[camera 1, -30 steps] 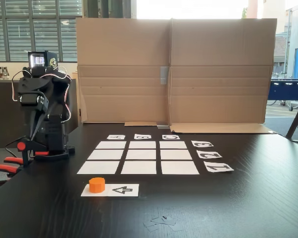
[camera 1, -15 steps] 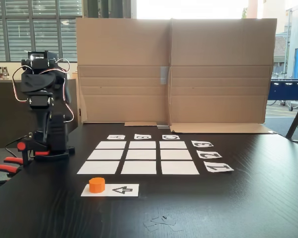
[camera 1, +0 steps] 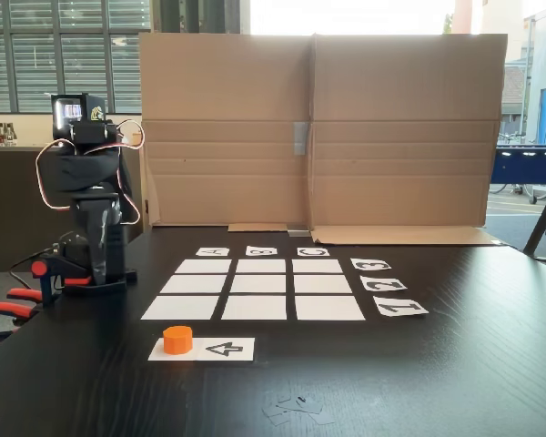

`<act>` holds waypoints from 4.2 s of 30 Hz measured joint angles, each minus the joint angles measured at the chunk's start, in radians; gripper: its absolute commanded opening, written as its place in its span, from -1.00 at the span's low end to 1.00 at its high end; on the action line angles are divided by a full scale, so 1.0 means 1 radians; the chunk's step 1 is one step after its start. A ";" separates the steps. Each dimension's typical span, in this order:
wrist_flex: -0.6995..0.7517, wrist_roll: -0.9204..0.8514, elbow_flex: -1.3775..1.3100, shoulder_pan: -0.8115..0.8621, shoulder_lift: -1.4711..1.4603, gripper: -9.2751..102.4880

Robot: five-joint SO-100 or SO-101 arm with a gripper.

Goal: Pick up the round, orange token and place it in the grid on square B2.

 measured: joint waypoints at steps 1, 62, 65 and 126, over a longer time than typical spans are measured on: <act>0.002 -0.011 -0.005 -0.009 -0.008 0.87; 0.009 -0.574 -0.342 -0.207 -0.508 0.90; 0.009 -0.574 -0.344 -0.224 -0.522 0.90; -0.094 -0.557 -0.222 -0.370 -0.173 -0.84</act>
